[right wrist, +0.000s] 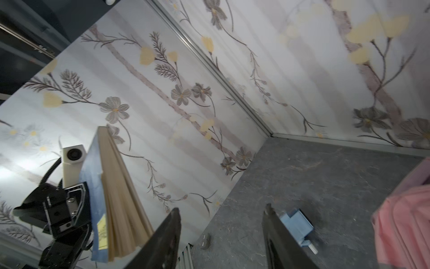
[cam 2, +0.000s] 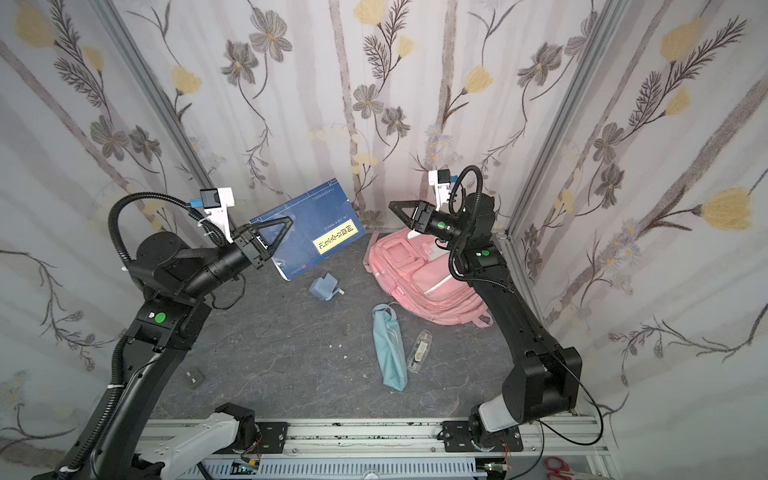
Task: Pack books, pencil case, and school supplies into a backpack
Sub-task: Pick up the book from the center of the table.
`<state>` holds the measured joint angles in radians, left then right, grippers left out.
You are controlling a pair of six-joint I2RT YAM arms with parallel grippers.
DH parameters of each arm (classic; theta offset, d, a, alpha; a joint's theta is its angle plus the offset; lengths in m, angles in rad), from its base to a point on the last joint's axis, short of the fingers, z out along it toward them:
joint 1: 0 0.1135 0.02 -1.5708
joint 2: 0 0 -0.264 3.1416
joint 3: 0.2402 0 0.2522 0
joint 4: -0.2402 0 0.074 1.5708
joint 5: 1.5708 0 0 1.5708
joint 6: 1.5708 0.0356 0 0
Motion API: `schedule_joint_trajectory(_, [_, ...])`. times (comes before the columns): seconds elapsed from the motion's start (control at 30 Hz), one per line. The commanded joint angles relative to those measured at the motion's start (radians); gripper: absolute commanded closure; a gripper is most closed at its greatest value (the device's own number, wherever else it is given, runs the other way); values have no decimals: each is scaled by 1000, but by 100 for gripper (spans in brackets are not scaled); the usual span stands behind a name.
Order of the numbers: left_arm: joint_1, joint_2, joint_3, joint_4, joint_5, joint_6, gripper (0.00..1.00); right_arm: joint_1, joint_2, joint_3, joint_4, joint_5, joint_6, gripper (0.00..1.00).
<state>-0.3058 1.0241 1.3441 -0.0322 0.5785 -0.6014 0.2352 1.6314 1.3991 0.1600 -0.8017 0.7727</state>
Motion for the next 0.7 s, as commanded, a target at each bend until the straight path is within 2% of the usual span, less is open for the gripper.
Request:
schedule_joint_trajectory(0.0, [0,18,25,91,37,-11,100,1,-44,-29,-76,51,-118,41])
schedule_joint_trajectory(0.07, [0,24,1,157,56,-50,100,1,-95,-54,-14,30,-130,40])
schedule_joint_trajectory(0.2, [0,50,-30,280,144,-127,100,1,-226,-165,197,35,-130,15])
schedule_joint_trajectory(0.3, [0,89,-22,346,229,-173,100,3,-321,-271,378,52,-129,1])
schedule_joint_trajectory(0.4, [-1,126,-21,448,273,-244,100,3,-378,-317,455,40,-150,0])
schedule_joint_trajectory(0.5, [-3,167,12,497,343,-288,100,3,-390,-316,494,-24,-144,0])
schedule_joint_trajectory(0.6, [-13,199,40,547,415,-319,100,6,-372,-307,594,-110,-60,0])
schedule_joint_trajectory(0.67, [-21,203,31,592,425,-335,100,14,-357,-302,663,-144,-1,0])
